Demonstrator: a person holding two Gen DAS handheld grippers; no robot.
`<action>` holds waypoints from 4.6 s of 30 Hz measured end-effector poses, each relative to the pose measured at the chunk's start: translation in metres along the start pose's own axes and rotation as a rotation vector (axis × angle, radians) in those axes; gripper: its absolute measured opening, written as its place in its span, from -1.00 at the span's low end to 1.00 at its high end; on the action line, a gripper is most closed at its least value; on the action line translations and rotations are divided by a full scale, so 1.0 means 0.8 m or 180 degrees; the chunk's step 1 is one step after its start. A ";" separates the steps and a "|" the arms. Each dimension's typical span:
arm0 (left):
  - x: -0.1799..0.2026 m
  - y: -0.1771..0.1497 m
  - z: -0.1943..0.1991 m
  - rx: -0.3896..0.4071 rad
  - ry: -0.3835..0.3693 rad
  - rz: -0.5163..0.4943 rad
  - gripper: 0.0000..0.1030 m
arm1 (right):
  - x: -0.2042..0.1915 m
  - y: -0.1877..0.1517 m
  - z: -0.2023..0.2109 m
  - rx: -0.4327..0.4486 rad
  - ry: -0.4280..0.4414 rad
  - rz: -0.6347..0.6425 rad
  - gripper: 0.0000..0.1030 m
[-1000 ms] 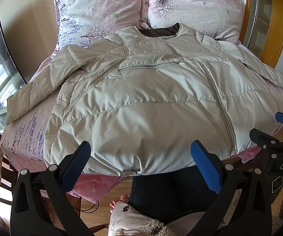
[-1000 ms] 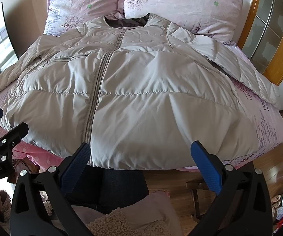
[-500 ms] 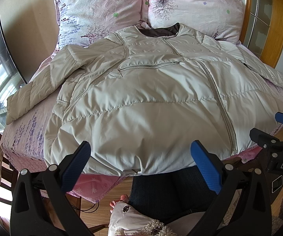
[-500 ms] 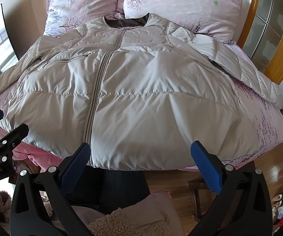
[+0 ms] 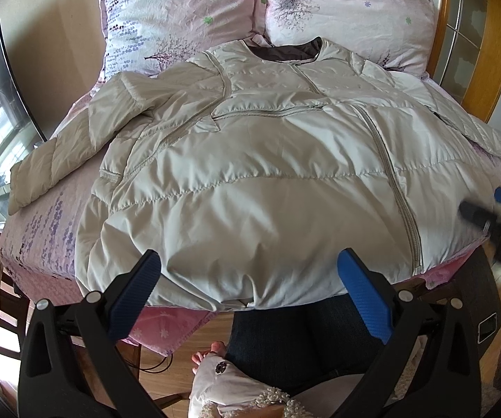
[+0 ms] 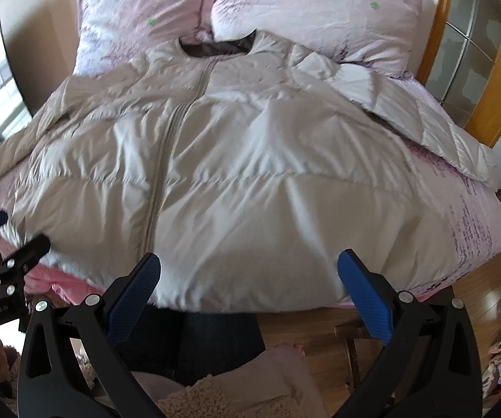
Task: Fold large clothes
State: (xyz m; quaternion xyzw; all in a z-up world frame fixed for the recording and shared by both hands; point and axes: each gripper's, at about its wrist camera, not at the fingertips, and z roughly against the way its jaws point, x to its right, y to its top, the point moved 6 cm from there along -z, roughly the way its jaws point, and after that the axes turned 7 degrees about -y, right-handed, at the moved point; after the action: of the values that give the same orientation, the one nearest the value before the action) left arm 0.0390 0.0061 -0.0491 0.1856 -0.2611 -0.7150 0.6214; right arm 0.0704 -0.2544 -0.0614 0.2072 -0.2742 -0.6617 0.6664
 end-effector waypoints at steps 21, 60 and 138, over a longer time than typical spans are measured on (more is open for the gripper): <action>-0.134 0.058 0.018 0.0598 -0.0364 0.0982 0.96 | 0.382 0.053 -0.102 0.0164 0.0465 -0.3560 0.50; -0.362 0.064 -0.032 0.0898 -0.0210 0.2251 0.96 | 0.411 0.213 -0.084 0.0884 -0.0592 -0.2542 -0.92; -0.107 0.234 -0.163 -0.0250 -0.1765 0.1826 0.33 | -0.137 0.290 -0.157 -0.0554 0.1334 -0.0234 -0.14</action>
State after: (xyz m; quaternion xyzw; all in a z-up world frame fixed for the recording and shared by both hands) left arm 0.2774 0.0549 -0.0446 -0.1187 -0.4326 -0.5450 0.7084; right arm 0.3319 -0.1476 -0.0195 0.2917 -0.0640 -0.6491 0.6996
